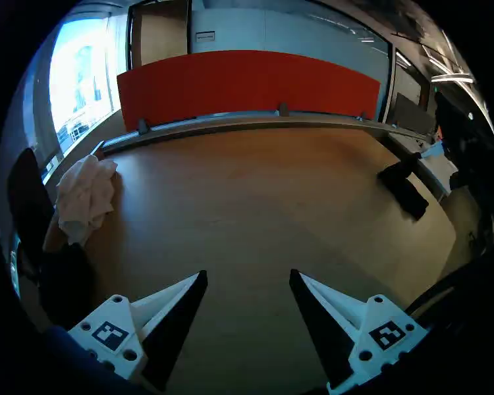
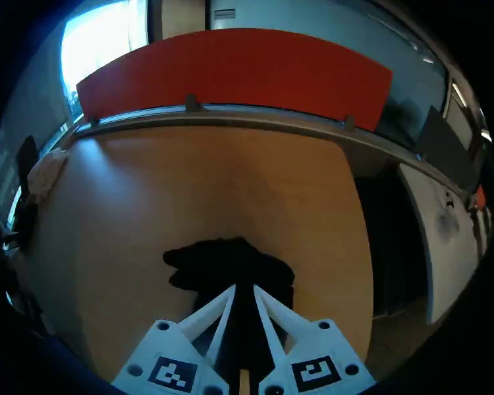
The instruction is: Fold towel
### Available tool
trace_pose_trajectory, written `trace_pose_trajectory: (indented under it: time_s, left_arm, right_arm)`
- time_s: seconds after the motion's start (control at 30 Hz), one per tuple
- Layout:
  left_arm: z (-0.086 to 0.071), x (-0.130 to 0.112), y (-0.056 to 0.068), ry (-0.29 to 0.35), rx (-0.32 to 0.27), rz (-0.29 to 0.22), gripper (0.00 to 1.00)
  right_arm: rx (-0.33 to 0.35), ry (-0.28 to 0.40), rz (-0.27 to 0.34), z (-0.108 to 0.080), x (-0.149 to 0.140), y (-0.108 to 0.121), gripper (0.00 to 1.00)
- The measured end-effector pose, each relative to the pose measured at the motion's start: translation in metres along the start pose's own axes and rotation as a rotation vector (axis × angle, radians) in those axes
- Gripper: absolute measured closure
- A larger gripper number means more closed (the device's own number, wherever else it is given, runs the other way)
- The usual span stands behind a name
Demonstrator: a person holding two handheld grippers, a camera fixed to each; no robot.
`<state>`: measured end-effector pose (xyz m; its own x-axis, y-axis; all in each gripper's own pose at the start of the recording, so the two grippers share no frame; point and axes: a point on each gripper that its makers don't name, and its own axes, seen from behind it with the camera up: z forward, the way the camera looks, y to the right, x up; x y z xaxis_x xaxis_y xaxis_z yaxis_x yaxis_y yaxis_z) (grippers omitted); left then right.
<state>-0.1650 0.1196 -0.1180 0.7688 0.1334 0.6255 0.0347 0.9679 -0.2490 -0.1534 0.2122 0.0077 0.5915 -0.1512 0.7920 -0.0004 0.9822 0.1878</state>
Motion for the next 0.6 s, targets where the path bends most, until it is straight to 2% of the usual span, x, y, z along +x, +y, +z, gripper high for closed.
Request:
trace_pose_trajectory:
  time_s: [0.6]
  left_arm:
    - [-0.002,0.004,0.001,0.004,-0.001,0.012,0.07]
  right_arm:
    - [0.042,-0.037,0.043,-0.012,-0.034,0.002,0.97]
